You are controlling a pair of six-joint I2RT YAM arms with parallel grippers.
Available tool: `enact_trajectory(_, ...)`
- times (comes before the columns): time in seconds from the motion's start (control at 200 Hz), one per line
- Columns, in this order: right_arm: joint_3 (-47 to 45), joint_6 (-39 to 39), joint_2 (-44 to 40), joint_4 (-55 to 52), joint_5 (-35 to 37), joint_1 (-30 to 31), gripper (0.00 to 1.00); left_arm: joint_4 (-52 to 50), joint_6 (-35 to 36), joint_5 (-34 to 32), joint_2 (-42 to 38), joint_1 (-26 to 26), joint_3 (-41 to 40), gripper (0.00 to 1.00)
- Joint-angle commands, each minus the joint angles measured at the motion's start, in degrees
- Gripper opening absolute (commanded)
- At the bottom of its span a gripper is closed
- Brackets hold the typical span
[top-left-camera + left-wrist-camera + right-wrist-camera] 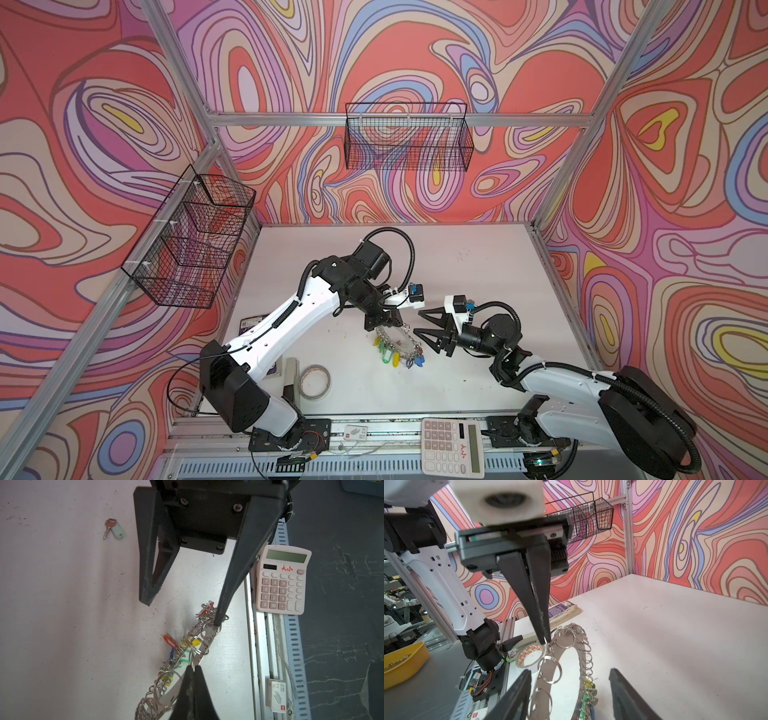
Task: Attach keys to a key ring
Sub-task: Pass the keyring.
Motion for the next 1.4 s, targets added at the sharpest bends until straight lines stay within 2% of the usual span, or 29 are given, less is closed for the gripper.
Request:
enact_trajectory(0.0, 1.9, 0.1, -0.8, -1.6, 0.8, 0.2, 0.56, -4.4, 3.9, 0.2, 1.1, -0.2, 4.0, 0.0)
enact_trajectory(0.11, 3.1, -0.1, -1.3, -3.5, 1.3, 0.2, 0.49, -6.6, 5.0, -1.0, 3.0, -0.9, 7.8, 0.0)
enact_trajectory(0.225, 2.4, 0.3, -1.5, -3.4, 6.8, -0.3, 0.46, -8.1, 5.9, -1.5, 4.6, -2.3, 10.8, 0.0)
enact_trajectory(0.421, 1.2, 6.0, 0.4, -0.1, 8.5, -5.4, 0.44, -9.4, 6.8, -3.4, 6.0, -4.4, 11.7, 0.0)
enact_trajectory(0.466, 2.1, 5.1, 1.5, -1.6, 7.8, -5.6, 0.43, -8.8, 6.8, -2.8, 6.0, -4.5, 11.6, 0.0)
enact_trajectory(0.551, 4.8, 4.2, 4.8, -3.8, 2.3, -5.5, 0.43, -7.1, 6.5, -1.8, 6.0, -4.6, 10.8, 0.0)
enact_trajectory(0.696, 5.3, 6.7, 9.6, -1.6, -3.8, -5.3, 0.41, -1.9, 5.1, -1.5, 4.8, -4.7, 7.7, 0.0)
enact_trajectory(1.062, 0.4, 12.3, 8.4, 6.2, -12.2, -3.6, 0.39, 1.5, 3.2, -2.2, 4.8, -4.6, 4.9, 0.0)
enact_trajectory(1.187, -2.1, 13.8, 6.3, 6.9, -11.7, -3.6, 0.39, 2.3, 2.7, -3.0, 4.7, -4.5, 4.0, 0.0)
enact_trajectory(1.392, -3.0, 11.8, 1.6, 2.7, -9.0, -3.6, 0.46, 3.5, 2.5, -2.3, 4.1, -4.0, 2.6, 0.0)
